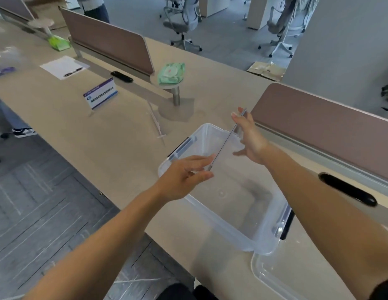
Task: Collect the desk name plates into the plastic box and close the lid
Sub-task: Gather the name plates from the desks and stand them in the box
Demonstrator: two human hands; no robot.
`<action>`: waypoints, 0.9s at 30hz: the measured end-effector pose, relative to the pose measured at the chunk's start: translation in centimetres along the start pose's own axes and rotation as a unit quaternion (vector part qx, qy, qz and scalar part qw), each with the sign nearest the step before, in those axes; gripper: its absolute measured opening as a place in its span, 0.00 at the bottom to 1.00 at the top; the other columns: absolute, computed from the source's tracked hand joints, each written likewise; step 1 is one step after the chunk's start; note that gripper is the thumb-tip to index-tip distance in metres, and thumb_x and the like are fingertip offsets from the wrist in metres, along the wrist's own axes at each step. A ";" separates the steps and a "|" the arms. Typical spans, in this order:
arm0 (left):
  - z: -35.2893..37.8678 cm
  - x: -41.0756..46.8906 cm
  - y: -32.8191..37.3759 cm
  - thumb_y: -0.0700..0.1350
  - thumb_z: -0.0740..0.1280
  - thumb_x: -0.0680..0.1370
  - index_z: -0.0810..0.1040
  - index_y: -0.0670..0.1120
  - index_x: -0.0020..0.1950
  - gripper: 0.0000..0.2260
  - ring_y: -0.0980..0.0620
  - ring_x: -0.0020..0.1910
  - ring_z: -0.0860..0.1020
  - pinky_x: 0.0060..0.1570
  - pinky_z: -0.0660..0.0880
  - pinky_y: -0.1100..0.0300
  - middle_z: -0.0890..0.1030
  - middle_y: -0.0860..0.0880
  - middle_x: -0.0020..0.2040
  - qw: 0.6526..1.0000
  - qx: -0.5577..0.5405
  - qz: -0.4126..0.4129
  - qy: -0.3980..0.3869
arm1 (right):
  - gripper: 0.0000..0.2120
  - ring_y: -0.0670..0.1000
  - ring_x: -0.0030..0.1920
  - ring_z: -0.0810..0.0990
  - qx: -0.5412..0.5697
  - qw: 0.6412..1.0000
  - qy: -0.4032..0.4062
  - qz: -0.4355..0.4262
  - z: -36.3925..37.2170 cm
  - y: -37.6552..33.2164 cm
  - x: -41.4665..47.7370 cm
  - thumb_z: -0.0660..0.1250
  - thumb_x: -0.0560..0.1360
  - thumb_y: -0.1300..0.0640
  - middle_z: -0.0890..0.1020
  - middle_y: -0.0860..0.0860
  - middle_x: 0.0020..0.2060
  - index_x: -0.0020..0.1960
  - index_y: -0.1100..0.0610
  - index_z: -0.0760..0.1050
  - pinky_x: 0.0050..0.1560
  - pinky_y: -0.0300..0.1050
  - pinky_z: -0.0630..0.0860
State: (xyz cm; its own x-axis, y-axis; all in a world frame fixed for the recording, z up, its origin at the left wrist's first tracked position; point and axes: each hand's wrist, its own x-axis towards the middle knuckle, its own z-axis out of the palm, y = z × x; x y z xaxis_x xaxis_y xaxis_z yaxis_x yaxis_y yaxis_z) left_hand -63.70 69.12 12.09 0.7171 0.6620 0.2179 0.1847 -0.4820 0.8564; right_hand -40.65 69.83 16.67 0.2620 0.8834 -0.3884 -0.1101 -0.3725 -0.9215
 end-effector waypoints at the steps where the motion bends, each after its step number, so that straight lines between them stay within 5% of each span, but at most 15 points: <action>1: 0.3 0.1 -0.7 0.56 0.65 0.79 0.79 0.37 0.63 0.24 0.46 0.51 0.81 0.52 0.77 0.53 0.81 0.46 0.61 1.000 -0.001 -0.011 0.003 | 0.33 0.65 0.75 0.57 -0.008 1.000 -0.012 0.023 -0.2 0.2 0.6 0.64 0.75 0.35 0.54 0.42 0.78 0.75 0.32 0.52 0.60 0.73 0.71; 3: 0.9 0.1 -1.9 0.56 0.68 0.77 0.79 0.39 0.63 0.23 0.44 0.53 0.80 0.52 0.77 0.49 0.81 0.46 0.61 0.999 -0.019 -0.035 0.004 | 0.36 0.72 0.68 0.65 0.009 0.996 -0.050 0.071 -0.5 0.8 1.3 0.65 0.76 0.38 0.52 0.46 0.79 0.76 0.32 0.48 0.55 0.69 0.77; 6: 1.1 0.2 -2.7 0.52 0.72 0.75 0.78 0.49 0.66 0.21 0.52 0.52 0.79 0.50 0.78 0.57 0.80 0.55 0.59 0.998 -0.017 -0.057 -0.008 | 0.32 0.68 0.49 0.76 0.049 0.991 -0.070 0.106 -0.6 1.7 2.3 0.66 0.76 0.48 0.58 0.52 0.76 0.75 0.36 0.55 0.47 0.65 0.81; 13: 0.3 1.2 -6.1 0.62 0.70 0.72 0.72 0.55 0.72 0.30 0.57 0.58 0.73 0.56 0.78 0.54 0.72 0.55 0.66 0.982 0.115 -0.110 -0.105 | 0.20 0.62 0.39 0.83 0.051 0.988 0.035 0.140 0.5 4.7 4.8 0.53 0.77 0.69 0.78 0.67 0.57 0.69 0.65 0.63 0.28 0.54 0.80; 17: -1.4 1.7 -8.6 0.60 0.72 0.72 0.69 0.60 0.72 0.29 0.56 0.61 0.72 0.58 0.72 0.58 0.67 0.55 0.70 0.969 0.187 -0.090 -0.136 | 0.18 0.61 0.45 0.84 0.013 0.986 0.064 0.154 1.0 6.5 5.9 0.52 0.75 0.71 0.81 0.64 0.53 0.64 0.64 0.64 0.36 0.59 0.82; 23: -4.5 4.1 -12.8 0.64 0.64 0.73 0.76 0.56 0.66 0.25 0.43 0.62 0.71 0.61 0.72 0.45 0.74 0.46 0.65 0.973 0.227 -0.034 -0.006 | 0.17 0.65 0.50 0.82 0.025 0.972 0.124 0.196 1.5 10.0 6.9 0.55 0.77 0.71 0.76 0.62 0.53 0.60 0.55 0.60 0.44 0.67 0.81; 27: -4.3 5.8 -14.4 0.61 0.64 0.76 0.67 0.55 0.73 0.27 0.43 0.66 0.66 0.67 0.64 0.49 0.70 0.49 0.70 0.965 0.205 -0.154 -0.045 | 0.18 0.65 0.53 0.81 -0.002 0.966 0.147 0.210 2.7 11.7 8.6 0.58 0.77 0.70 0.74 0.63 0.59 0.59 0.53 0.59 0.35 0.62 0.82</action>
State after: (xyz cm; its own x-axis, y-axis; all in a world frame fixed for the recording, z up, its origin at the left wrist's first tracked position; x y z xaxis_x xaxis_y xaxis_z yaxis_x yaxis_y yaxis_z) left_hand -65.11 82.41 3.01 0.6375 0.7668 -0.0750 0.6364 -0.4692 0.6122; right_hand -42.32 73.81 2.53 0.4564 0.5345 -0.7113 -0.2623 -0.6831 -0.6816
